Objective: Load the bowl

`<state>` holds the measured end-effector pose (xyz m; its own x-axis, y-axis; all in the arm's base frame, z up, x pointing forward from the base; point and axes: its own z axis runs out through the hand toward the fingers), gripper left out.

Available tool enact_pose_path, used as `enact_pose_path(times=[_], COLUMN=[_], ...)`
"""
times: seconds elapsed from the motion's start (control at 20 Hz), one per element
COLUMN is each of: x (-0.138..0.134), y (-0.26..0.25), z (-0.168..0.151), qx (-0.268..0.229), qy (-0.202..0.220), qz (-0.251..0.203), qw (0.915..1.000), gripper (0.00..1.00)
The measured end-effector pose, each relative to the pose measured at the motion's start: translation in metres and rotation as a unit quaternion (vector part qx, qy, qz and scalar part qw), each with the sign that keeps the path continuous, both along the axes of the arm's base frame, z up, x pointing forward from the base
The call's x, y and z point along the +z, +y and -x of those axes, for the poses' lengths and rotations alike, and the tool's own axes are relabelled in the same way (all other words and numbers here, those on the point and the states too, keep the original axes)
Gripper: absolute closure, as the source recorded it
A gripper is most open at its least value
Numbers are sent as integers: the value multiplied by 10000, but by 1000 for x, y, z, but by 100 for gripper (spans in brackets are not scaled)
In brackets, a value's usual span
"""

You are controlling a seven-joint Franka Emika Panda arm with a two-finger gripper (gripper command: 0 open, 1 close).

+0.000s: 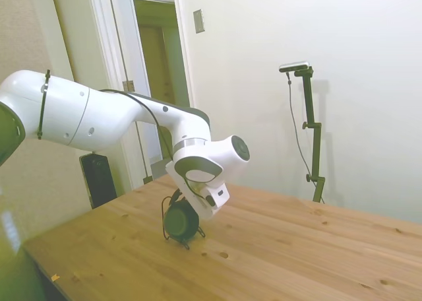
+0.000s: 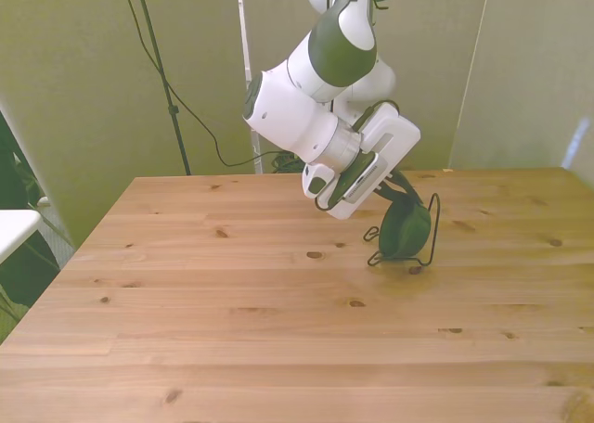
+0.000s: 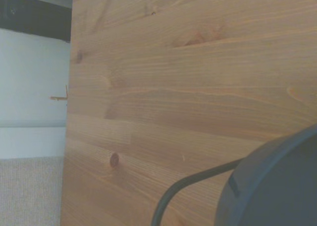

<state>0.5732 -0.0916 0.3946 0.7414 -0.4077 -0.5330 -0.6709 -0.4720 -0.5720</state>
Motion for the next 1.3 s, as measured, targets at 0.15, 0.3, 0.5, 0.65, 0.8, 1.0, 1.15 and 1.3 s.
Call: enact_pose_path(times=[0.15,0.3,0.5,0.65,0.8,1.0,1.15,1.3], x=[1,2,4,7,15,27,31,41], y=[1,0,2,8,11,14,18,21], z=[0,0,0,-1,2,5,9,13], qx=[33,55,79,88,86,60,74,-54], qy=[3,1,-9,-18,-40,-71,-44,26], qz=[52,98,157,217,234,263,296,498], qw=[10000,9999,9998,9997,9997,9996,9995,9987], gripper=[0,0,0,0,0,0,0,0])
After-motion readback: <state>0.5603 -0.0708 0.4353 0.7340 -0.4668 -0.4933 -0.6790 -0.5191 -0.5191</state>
